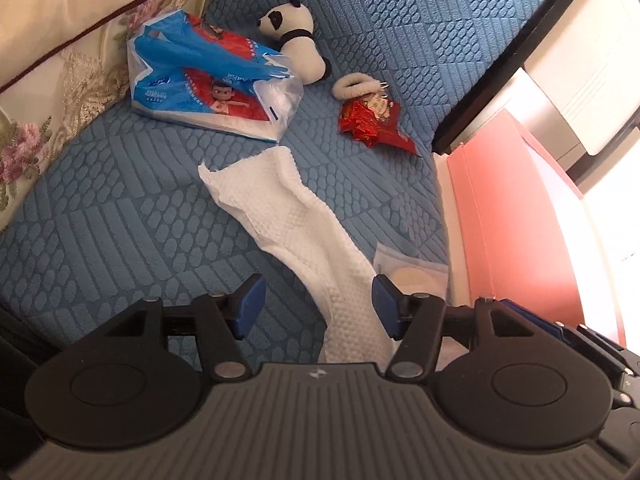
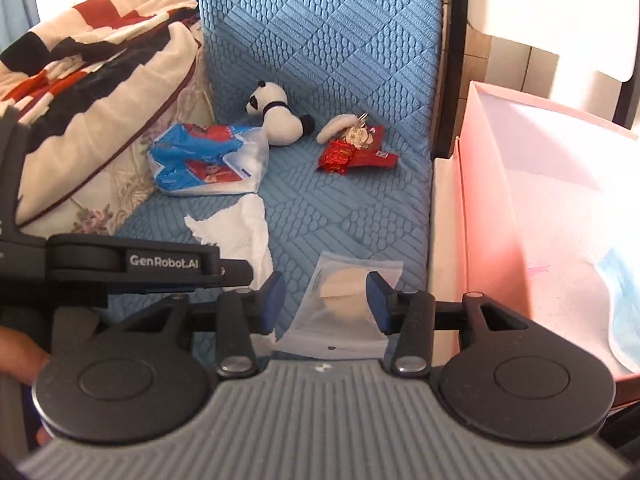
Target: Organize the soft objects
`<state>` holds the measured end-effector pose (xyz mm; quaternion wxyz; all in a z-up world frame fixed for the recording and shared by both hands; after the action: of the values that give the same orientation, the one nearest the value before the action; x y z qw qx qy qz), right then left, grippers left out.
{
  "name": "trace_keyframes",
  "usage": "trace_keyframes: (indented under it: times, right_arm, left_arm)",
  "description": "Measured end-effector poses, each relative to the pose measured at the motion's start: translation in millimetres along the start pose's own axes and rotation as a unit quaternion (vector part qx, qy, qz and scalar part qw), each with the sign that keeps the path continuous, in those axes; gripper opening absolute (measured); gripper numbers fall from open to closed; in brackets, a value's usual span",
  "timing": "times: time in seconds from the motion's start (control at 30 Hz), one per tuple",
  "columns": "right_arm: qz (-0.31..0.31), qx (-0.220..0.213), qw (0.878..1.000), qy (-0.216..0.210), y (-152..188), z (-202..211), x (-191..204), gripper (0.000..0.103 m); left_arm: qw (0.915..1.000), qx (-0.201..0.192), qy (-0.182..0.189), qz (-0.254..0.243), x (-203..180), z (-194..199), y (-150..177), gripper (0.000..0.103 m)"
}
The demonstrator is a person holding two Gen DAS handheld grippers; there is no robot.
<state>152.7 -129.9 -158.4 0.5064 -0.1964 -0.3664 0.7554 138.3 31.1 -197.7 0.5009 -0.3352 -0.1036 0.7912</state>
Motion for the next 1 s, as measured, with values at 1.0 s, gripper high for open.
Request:
trace_keyframes:
  times: [1.0]
  right_arm:
    - [0.013,0.055,0.998,0.033,11,-77,-8,0.059]
  left_arm:
    - [0.9993,-0.014,0.010,0.033,1,-34,-11,0.065]
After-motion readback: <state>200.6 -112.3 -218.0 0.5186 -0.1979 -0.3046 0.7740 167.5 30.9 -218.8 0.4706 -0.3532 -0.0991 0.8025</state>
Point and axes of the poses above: each gripper's, at about its wrist camera, not at the fingertips, and z roughly against the way its jaws point, x to its left, y to its underside, the point moved 2 cm from there along -z, roughly the way its jaws point, and after that the axes turned 2 degrees about -x, right-handed, at the moved point
